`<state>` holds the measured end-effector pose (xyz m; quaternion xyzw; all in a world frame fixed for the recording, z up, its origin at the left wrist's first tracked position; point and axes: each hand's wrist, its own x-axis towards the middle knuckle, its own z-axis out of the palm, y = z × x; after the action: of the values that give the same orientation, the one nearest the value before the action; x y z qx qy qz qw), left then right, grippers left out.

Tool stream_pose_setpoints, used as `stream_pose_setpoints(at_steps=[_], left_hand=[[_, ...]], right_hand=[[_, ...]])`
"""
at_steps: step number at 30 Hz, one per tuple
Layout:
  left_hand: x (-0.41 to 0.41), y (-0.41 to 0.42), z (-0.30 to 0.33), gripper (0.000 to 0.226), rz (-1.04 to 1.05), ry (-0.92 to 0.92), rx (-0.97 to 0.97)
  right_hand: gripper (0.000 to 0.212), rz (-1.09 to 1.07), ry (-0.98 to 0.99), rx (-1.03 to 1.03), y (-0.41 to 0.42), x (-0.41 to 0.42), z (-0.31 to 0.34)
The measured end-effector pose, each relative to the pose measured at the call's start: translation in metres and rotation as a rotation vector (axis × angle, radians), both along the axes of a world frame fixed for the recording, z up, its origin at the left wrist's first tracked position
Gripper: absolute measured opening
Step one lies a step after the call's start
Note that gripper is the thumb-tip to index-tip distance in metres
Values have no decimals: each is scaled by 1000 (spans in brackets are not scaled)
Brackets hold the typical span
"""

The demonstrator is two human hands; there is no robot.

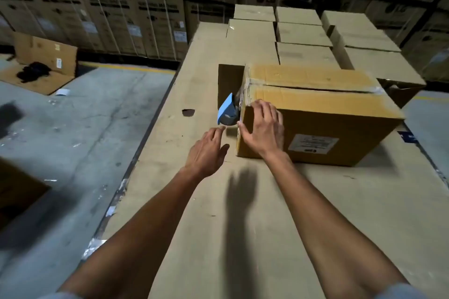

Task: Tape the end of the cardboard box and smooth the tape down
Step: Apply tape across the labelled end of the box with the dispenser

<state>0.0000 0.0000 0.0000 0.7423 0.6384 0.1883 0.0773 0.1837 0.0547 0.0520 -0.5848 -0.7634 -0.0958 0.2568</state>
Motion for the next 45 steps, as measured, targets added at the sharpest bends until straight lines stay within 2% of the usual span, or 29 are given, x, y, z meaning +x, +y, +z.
stream_pose_setpoints(at_steps=[5, 11, 18, 25, 31, 35, 40, 45], left_hand=[[-30, 30, 2, 60, -58, 12, -17], [-55, 58, 2, 57, -164, -5, 3], [-66, 72, -9, 58, -293, -39, 3], [-51, 52, -24, 64, -402, -63, 1], [-34, 22, -35, 73, -530, -52, 57], [-20, 8, -40, 81, -606, -46, 69], [-11, 10, -46, 95, -669, -31, 58], [-8, 21, -49, 91, -686, -24, 70]], right_hand=[[81, -169, -65, -158, 37, -33, 5], [69, -315, -150, -264, 48, -51, 0], [68, -333, -156, -241, 10, -38, 2], [69, -299, -135, -231, -50, 4, 3], [72, -402, -130, -196, -91, 19, 4], [74, -473, -151, -201, -96, 13, 2], [59, -517, -189, -143, -87, -2, 3], [65, -541, -249, -165, -64, -13, 1]])
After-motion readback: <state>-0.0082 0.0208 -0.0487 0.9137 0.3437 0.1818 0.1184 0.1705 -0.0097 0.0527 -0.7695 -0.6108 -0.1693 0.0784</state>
